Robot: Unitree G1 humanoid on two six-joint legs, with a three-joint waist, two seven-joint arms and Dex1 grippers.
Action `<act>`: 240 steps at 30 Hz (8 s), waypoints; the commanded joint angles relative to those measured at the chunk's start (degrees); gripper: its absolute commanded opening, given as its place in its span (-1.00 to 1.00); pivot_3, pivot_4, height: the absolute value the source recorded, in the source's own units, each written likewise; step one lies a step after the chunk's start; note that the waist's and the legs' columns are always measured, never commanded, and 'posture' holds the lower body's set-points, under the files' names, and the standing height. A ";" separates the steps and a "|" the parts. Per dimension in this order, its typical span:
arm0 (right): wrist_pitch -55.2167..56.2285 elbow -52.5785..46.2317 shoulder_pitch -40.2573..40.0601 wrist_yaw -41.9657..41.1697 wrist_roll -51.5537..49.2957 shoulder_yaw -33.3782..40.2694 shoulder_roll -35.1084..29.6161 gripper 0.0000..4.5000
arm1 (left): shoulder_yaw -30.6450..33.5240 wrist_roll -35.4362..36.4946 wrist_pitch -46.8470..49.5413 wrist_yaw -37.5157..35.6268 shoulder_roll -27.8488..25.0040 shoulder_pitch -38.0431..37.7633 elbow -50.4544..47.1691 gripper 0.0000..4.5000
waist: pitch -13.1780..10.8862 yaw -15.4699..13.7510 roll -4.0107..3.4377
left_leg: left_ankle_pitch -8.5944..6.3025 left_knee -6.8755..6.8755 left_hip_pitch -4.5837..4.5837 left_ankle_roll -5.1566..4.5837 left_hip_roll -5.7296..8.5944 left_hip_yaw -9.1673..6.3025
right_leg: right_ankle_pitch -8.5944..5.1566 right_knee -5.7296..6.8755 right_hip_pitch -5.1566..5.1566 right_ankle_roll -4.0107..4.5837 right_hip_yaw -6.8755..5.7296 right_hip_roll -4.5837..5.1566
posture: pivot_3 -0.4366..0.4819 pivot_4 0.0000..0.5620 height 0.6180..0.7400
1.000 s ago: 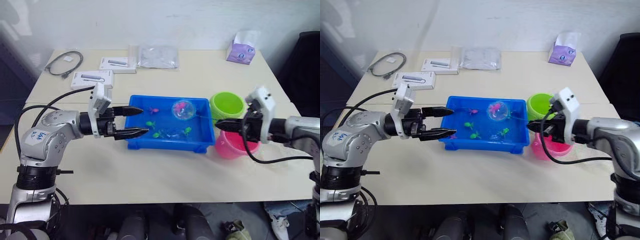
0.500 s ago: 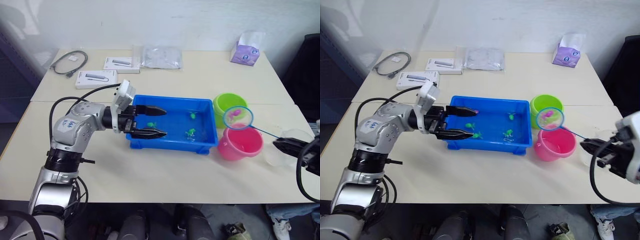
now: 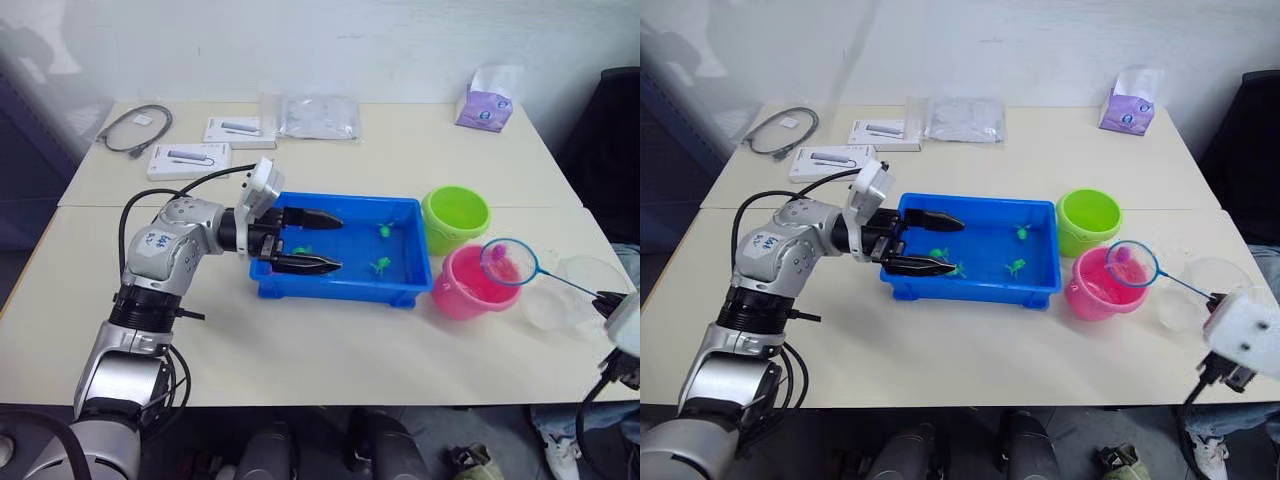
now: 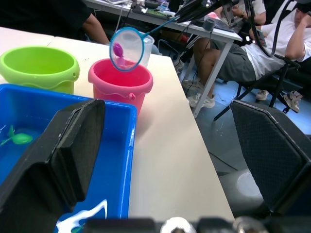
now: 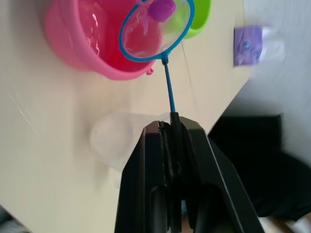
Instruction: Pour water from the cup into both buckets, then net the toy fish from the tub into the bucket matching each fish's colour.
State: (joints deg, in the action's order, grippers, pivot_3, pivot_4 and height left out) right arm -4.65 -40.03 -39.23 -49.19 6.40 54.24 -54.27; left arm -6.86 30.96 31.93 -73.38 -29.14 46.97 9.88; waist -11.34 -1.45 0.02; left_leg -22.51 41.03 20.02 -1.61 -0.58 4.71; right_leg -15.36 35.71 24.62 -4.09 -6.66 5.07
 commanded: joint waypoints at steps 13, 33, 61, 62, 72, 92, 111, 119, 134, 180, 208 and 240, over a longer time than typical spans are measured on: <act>31.50 15.86 8.98 4.32 14.12 2.39 -4.99 -1.00 | 1.18 -1.25 -0.69 -0.35 0.18 1.89 -0.73 0.97 | 0.00 0.07 0.00 | 0.00 -0.01 -0.20 0.00 -0.07 0.23 | 0.00 -0.08 -0.04 0.00 0.25 -0.06 | -0.05 -0.47 1.00; -72.88 19.10 71.23 16.96 -61.94 -42.30 6.15 -1.00 | 18.34 1.82 9.78 14.46 -13.00 -20.15 -17.28 0.97 | -0.06 1.20 0.08 | -0.10 -0.10 -0.52 0.04 -0.23 0.26 | -0.12 0.14 -0.03 0.34 0.26 0.51 | -0.05 -0.47 1.00; -65.59 71.21 103.61 10.67 -35.94 -64.17 31.05 -1.00 | 30.91 8.53 14.68 26.48 -17.25 -33.01 -30.94 0.97 | -0.04 2.70 0.07 | -0.08 -0.04 0.39 -0.03 -0.15 0.38 | -0.01 0.30 0.80 0.19 0.09 0.44 | -0.05 -0.47 1.00; -64.94 72.42 104.36 10.82 -35.43 -63.56 31.81 -1.00 | 30.88 8.57 14.60 26.60 -17.21 -33.04 -31.00 0.97 | -0.04 2.88 0.07 | -0.08 -0.05 0.40 -0.02 -0.15 0.37 | -0.01 0.30 0.80 0.19 0.08 0.45 | -0.05 -0.47 1.00; -60.63 67.07 103.81 4.42 -32.88 -64.85 31.12 -1.00 | 30.30 8.90 13.44 26.70 -16.93 -32.64 -30.01 0.97 | -0.04 3.16 0.07 | -0.08 -0.07 0.40 -0.02 -0.15 0.39 | -0.01 0.29 0.83 0.19 0.11 0.45 | -0.05 -0.47 1.00; -71.13 7.76 63.42 4.27 -47.12 -30.29 7.85 -1.00 | 9.92 6.78 7.39 11.34 -12.69 -13.84 -16.41 0.97 | -0.04 0.76 0.07 | -0.10 -0.05 0.37 0.01 -0.14 0.47 | 0.01 0.28 0.82 0.16 0.18 0.36 | -0.05 -0.47 1.00; -55.42 -12.85 17.85 7.14 -35.70 3.99 7.70 -1.00 | -0.63 -0.15 -1.50 -1.27 -1.73 0.10 0.09 0.97 | -0.03 -0.17 0.08 | -0.06 -0.04 0.26 -0.07 -0.06 0.63 | 0.09 0.27 0.78 0.03 0.66 -0.19 | -0.05 -0.47 1.00; -10.66 -2.04 2.88 7.41 -4.20 -3.56 2.59 -1.00 | -0.69 -1.70 -2.54 -2.75 0.15 2.03 2.36 0.97 | -0.01 0.17 0.10 | -0.06 -0.02 0.14 -0.07 -0.09 0.81 | 0.14 0.22 0.75 -0.06 0.86 -0.32 | -0.05 -0.47 1.00; 38.68 18.44 5.95 10.35 17.12 3.56 -6.37 -1.00 | 0.28 -2.46 -2.10 -3.14 -0.19 2.66 2.48 0.97 | -0.01 0.11 0.10 | -0.05 0.04 0.14 -0.04 -0.17 0.82 | 0.13 0.17 0.74 -0.04 0.88 -0.36 | -0.05 -0.47 1.00; -41.34 29.60 82.76 -0.06 -26.08 -75.83 16.95 -1.00 | 28.48 6.71 13.14 13.67 -24.43 -35.24 -27.73 0.97 | -0.03 1.43 0.16 | -0.16 0.18 0.36 -0.02 -0.33 0.52 | 0.40 0.16 0.92 0.50 0.49 0.04 | -0.05 -0.47 1.00; -29.19 31.93 80.29 0.18 -11.07 -77.13 21.16 -1.00 | 24.76 5.46 8.72 9.89 -26.64 -35.59 -24.74 0.97 | -0.03 1.75 0.15 | -0.16 0.12 0.33 0.07 -0.39 0.58 | 0.39 0.14 0.94 0.51 0.55 -0.07 | -0.05 -0.47 1.00; -25.56 47.19 90.86 -14.39 -6.42 -83.22 28.05 -1.00 | 27.09 4.92 5.71 10.27 -27.27 -37.88 -23.11 0.97 | -0.04 3.15 0.14 | -0.17 0.02 0.29 0.10 -0.48 0.59 | 0.36 0.12 0.95 0.56 0.55 -0.14 | -0.05 -0.47 1.00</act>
State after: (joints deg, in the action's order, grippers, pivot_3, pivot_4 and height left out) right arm -27.54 9.27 50.37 -61.41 1.67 -29.48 -26.74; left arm 17.99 35.75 38.52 -63.16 -55.29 9.46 -12.54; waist -11.38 1.71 0.16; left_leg -22.68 41.05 20.31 -1.51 -1.06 5.30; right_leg -15.00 35.83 25.57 -3.53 -6.11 4.94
